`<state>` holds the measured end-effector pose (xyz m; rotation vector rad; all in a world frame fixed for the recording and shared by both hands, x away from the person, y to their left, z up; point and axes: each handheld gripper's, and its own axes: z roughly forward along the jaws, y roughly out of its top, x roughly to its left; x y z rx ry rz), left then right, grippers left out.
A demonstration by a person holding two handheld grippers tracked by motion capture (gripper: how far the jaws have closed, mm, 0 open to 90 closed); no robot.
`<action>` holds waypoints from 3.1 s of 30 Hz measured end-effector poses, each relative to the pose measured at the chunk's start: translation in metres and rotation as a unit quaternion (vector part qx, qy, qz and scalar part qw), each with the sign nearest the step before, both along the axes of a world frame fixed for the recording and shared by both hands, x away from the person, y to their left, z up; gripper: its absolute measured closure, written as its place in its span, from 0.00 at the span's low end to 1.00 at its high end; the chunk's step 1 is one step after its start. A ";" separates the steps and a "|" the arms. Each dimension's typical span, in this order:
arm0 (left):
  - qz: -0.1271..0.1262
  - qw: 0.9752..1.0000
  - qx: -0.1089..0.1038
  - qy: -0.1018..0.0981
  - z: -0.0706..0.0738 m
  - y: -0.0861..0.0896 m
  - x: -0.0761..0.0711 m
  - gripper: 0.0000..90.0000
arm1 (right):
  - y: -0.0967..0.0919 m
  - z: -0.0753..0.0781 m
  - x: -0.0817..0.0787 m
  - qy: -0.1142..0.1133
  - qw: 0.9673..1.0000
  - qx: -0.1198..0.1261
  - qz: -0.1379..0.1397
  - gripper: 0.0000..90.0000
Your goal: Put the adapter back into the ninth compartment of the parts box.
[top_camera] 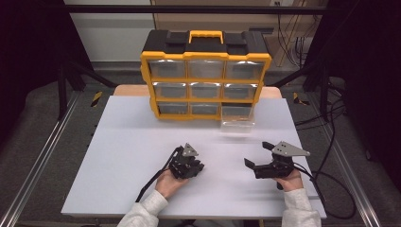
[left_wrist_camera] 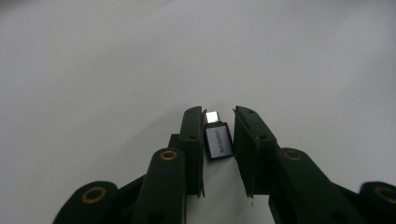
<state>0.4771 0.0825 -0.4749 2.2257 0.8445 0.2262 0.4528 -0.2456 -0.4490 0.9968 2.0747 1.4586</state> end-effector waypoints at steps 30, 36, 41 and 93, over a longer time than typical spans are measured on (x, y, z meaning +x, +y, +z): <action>-0.001 1.000 -0.022 -0.003 0.013 0.003 0.000 0.84 | 0.000 0.000 0.000 0.002 1.000 -0.001 0.001 0.01; -0.003 1.000 -0.027 -0.008 0.023 0.004 0.000 0.84 | 0.001 -0.001 0.000 0.002 1.000 -0.002 0.002 0.01; -0.005 1.000 -0.028 -0.011 0.030 0.004 -0.001 0.84 | 0.001 -0.001 0.000 0.002 1.000 -0.003 0.002 0.01; -0.026 0.998 -0.043 -0.046 0.090 -0.009 0.023 0.84 | 0.002 -0.002 0.001 0.008 1.000 -0.006 0.004 0.01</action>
